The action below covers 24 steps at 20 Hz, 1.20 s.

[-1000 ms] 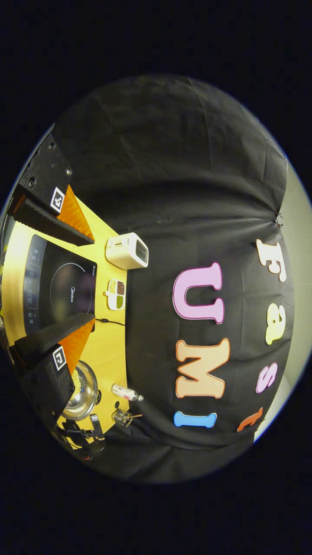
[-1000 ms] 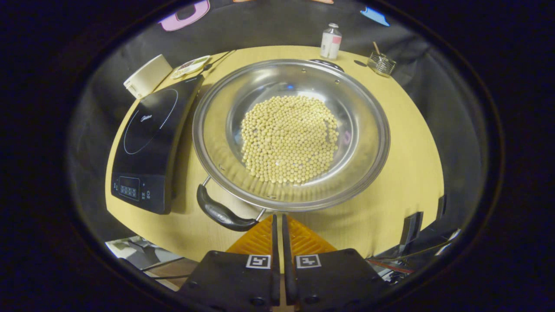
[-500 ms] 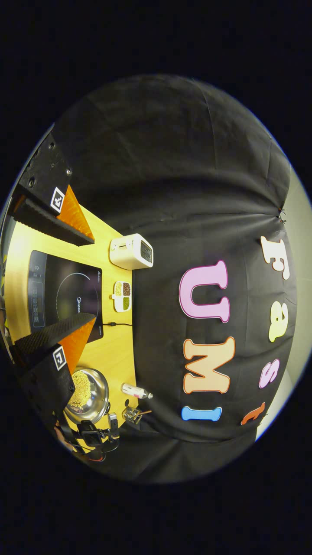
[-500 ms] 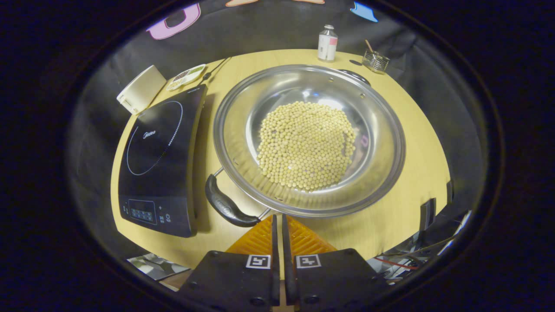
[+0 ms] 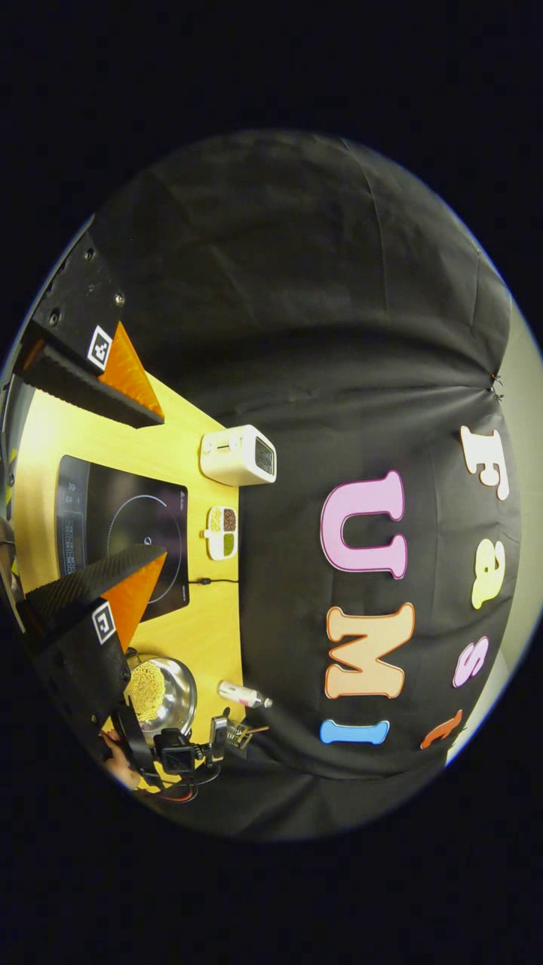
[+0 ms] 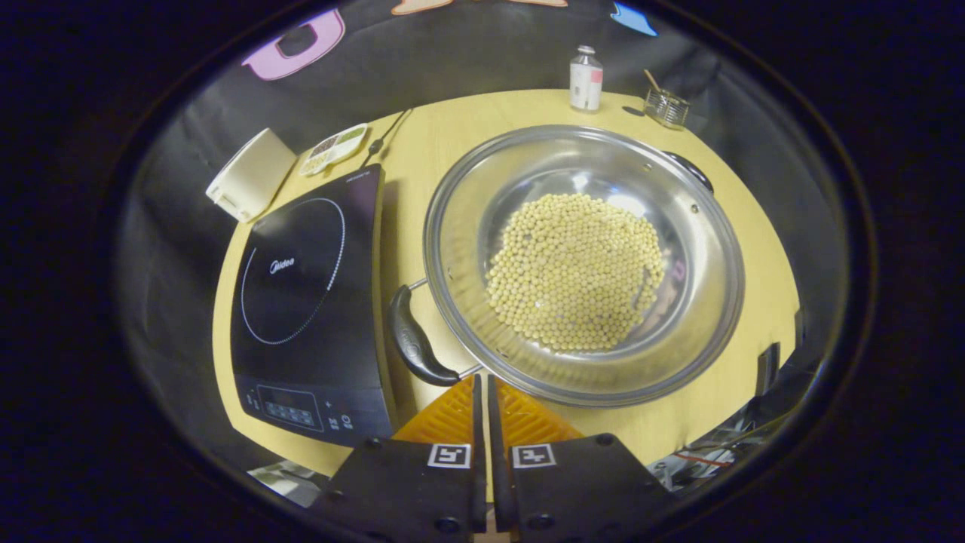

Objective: First push the handle of the pot to place it horizontally, then grasp the pot with both hands and set it on the induction cooktop.

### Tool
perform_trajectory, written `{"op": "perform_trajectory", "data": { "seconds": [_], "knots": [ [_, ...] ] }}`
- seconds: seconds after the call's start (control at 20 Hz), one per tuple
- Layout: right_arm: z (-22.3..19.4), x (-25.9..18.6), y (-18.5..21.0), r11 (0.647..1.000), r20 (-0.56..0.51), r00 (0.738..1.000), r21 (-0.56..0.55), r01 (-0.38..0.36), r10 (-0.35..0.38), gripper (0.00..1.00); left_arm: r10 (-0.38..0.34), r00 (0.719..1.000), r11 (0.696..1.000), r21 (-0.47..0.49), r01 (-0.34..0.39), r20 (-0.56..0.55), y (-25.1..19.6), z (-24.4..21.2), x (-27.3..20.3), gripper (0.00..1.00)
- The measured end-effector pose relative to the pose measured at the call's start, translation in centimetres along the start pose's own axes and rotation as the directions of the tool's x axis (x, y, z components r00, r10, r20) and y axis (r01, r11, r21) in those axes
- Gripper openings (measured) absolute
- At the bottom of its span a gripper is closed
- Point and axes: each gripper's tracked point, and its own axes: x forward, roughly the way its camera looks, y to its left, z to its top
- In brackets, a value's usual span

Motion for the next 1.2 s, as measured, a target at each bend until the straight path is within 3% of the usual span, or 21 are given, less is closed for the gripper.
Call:
{"op": "perform_trajectory", "data": {
  "seconds": [0.05, 0.15, 0.2, 0.25, 0.3, 0.35, 0.6, 0.95, 1.1, 1.15, 1.2],
  "knots": [
    [0.5, 0.2, 0.4, 1.0, -0.003, 1.0, 0.014, -0.008, 0.008, 0.06, 0.005, 1.0, 1.0, -0.003, -0.005, 0.0, 0.2, 0.1, -0.1, 0.98],
    [0.8, 0.5, 1.1, 0.999, -0.004, 1.0, 0.046, -0.019, 0.02, 0.07, 0.009, 1.0, 1.0, -0.008, -0.009, -0.008, 0.4, -0.3, -0.1, 0.95],
    [1.0, 0.5, 1.5, 0.998, -0.005, 1.0, 0.063, -0.025, 0.025, 0.0, 0.01, 1.0, 1.0, -0.008, -0.011, -0.011, 0.5, -0.4, -0.1, 0.95],
    [1.2, 0.6, 2.0, 0.996, -0.006, 0.999, 0.08, -0.034, 0.034, 0.06, 0.013, 1.0, 1.0, -0.006, -0.013, -0.013, 0.6, -0.4, -0.2, 0.95],
    [1.6, 0.7, 2.4, 0.994, -0.007, 0.999, 0.095, -0.045, 0.046, 0.0, 0.017, 1.0, 1.0, -0.004, -0.017, -0.016, 0.8, -0.4, -0.2, 0.95],
    [1.8, 0.9, 2.8, 0.993, -0.009, 0.999, 0.109, -0.05, 0.051, 0.06, 0.02, 1.0, 1.0, -0.005, -0.02, -0.014, 0.9, -0.4, -0.2, 0.95],
    [2.6, 1.2, 3.9, 0.987, -0.006, 0.998, 0.147, -0.067, 0.069, 0.08, 0.026, 1.0, 1.0, 0.0, -0.026, -0.012, 1.1, -0.3, -0.3, 0.95],
    [3.4, 1.3, 4.1, 0.984, -0.006, 0.995, 0.148, -0.096, 0.098, 0.07, 0.024, 1.0, 1.0, 0.002, -0.024, -0.013, 0.4, -0.1, -0.7, 0.95],
    [3.1, 0.4, 4.3, 0.982, -0.014, 0.989, 0.125, -0.142, 0.145, 0.08, 0.018, 1.0, 1.0, -0.004, -0.018, -0.016, -0.3, -0.1, -0.8, 0.95],
    [3.2, -0.1, 4.3, 0.98, -0.015, 0.986, 0.116, -0.164, 0.166, 0.0, 0.015, 1.0, 1.0, -0.008, -0.015, -0.019, -0.7, -0.1, -0.7, 0.95],
    [2.7, -0.4, 4.2, 0.98, -0.025, 0.984, 0.099, -0.171, 0.175, 0.09, 0.009, 1.0, 1.0, -0.013, -0.01, -0.022, -1.0, -0.2, -0.7, 0.98]
  ]
}}
